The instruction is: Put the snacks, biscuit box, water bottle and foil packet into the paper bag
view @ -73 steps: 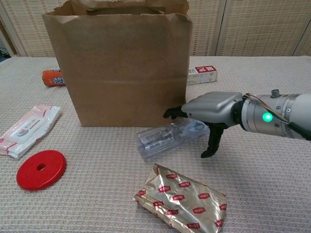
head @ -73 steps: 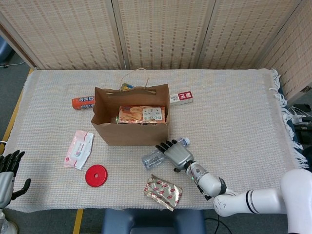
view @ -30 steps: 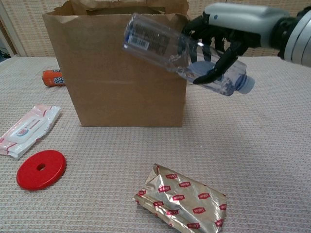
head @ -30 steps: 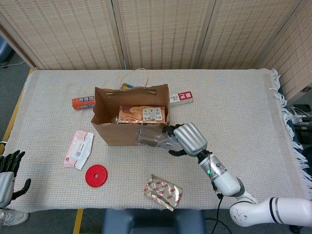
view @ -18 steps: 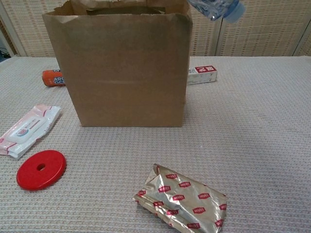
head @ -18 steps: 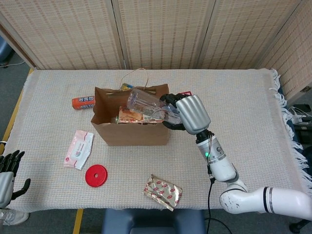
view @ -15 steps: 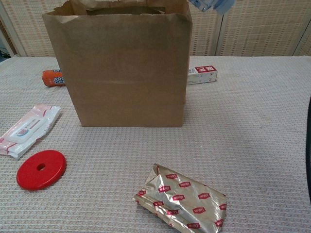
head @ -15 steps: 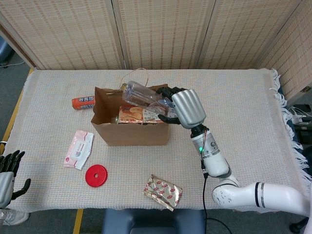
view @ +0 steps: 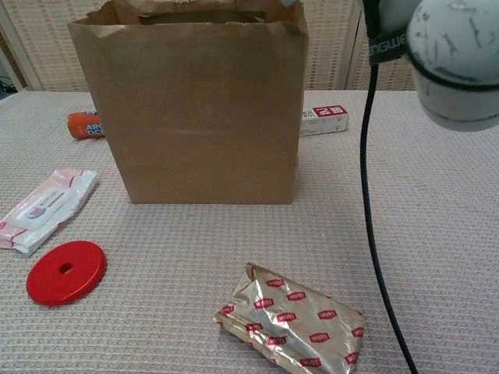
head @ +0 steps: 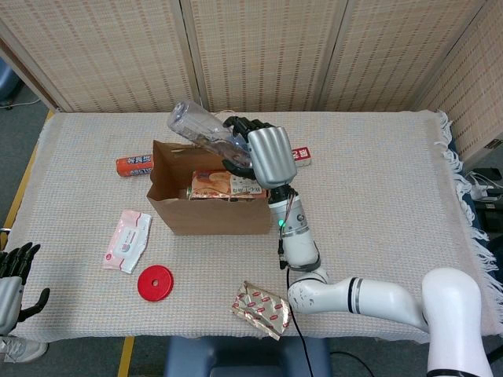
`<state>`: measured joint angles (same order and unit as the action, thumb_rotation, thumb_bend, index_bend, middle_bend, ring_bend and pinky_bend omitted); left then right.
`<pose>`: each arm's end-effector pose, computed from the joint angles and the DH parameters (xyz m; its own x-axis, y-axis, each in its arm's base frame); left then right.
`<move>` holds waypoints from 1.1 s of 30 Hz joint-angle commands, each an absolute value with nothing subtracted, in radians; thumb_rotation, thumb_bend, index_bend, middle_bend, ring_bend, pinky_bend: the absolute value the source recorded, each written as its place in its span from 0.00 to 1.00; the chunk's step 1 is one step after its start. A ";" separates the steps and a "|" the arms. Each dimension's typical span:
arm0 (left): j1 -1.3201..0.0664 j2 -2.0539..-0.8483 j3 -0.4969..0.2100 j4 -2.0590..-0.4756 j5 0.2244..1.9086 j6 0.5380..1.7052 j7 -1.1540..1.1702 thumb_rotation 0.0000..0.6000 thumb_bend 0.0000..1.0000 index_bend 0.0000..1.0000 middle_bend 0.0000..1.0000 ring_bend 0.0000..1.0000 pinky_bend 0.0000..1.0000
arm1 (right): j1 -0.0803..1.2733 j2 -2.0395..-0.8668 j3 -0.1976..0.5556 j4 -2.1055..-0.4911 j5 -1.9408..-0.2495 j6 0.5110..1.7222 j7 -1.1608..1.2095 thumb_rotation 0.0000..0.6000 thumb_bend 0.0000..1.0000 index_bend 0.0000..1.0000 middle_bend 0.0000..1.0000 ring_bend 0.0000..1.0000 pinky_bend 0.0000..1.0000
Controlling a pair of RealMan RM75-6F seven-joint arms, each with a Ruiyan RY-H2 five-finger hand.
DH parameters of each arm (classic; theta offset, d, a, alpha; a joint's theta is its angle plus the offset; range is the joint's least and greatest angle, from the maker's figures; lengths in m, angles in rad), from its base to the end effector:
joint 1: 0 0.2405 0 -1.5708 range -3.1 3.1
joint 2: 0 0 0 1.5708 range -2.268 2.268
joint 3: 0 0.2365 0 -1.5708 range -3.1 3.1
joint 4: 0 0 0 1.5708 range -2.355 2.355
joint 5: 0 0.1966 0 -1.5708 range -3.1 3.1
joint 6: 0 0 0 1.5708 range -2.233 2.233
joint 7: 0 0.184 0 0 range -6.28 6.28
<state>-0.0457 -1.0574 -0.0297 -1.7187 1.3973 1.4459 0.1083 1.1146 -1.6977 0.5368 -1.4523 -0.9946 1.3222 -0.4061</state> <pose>-0.3024 0.2004 0.1676 0.4385 0.0913 0.8941 0.8869 0.1167 -0.4469 0.0690 -0.4165 0.0757 0.0012 0.2107 0.9775 -0.8909 -0.4438 0.0968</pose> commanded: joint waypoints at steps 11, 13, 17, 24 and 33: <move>-0.044 -1.054 -0.031 -1.720 1.389 1.444 0.103 1.00 0.38 0.00 0.00 0.00 0.00 | 1.145 -1.731 0.503 -1.448 -0.888 1.169 -0.478 1.00 0.21 0.07 0.25 0.13 0.21; -0.044 -1.053 -0.030 -1.721 1.389 1.444 0.102 1.00 0.38 0.00 0.00 0.00 0.00 | 1.136 -1.711 0.504 -1.479 -0.869 1.171 -0.499 1.00 0.18 0.00 0.17 0.07 0.15; -0.043 -1.054 -0.031 -1.723 1.389 1.446 0.105 1.00 0.38 0.00 0.00 0.00 0.00 | 1.115 -1.678 0.509 -1.526 -0.856 1.186 -0.510 1.00 0.16 0.00 0.14 0.05 0.13; -0.043 -1.056 -0.031 -1.723 1.388 1.450 0.114 1.00 0.38 0.00 0.00 0.00 0.00 | 1.090 -1.637 0.517 -1.583 -0.844 1.200 -0.510 1.00 0.16 0.00 0.14 0.05 0.13; -0.037 -1.062 -0.034 -1.724 1.389 1.465 0.126 1.00 0.37 0.00 0.00 0.00 0.00 | 0.916 -1.389 0.477 -1.847 -0.916 1.238 -0.441 1.00 0.16 0.00 0.14 0.05 0.13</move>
<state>-0.0372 -1.0618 -0.0338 -1.7238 1.3883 1.4649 0.1257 0.9753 -1.4652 0.4942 -1.7749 -0.8898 1.2284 -0.4711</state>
